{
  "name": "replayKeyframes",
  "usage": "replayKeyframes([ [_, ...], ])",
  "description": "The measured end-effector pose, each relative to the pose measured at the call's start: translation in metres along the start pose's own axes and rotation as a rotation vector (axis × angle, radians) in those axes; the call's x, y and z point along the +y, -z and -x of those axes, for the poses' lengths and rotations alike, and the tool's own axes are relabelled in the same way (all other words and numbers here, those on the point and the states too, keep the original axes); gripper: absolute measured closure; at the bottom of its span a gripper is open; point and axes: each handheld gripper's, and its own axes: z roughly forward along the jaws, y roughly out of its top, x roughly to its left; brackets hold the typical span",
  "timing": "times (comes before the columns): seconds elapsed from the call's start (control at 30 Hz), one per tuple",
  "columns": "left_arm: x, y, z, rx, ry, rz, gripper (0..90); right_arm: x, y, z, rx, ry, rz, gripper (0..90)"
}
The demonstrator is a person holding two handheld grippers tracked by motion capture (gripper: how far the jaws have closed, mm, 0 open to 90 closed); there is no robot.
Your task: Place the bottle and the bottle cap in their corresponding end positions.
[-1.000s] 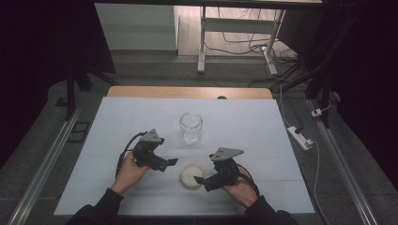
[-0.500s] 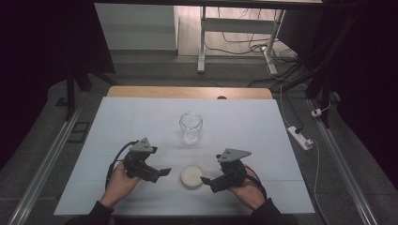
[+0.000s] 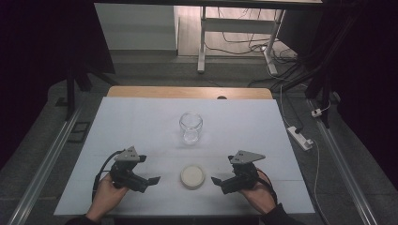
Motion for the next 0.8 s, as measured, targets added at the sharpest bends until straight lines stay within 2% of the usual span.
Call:
replayKeyframes([
  [0.23, -0.015, 0.009, -0.001, 0.034, 0.025, -0.024, 0.0, -0.009, 0.009, 0.004, -0.042, -0.006, -0.026, 0.0],
  [0.5, -0.029, 0.023, -0.001, 0.054, 0.065, -0.014, 0.0, -0.019, 0.02, 0.01, -0.086, -0.04, -0.03, 0.0],
  [0.8, -0.049, 0.04, -0.003, 0.099, 0.104, -0.001, 0.0, -0.033, 0.033, 0.015, -0.136, -0.072, -0.044, 0.0],
])
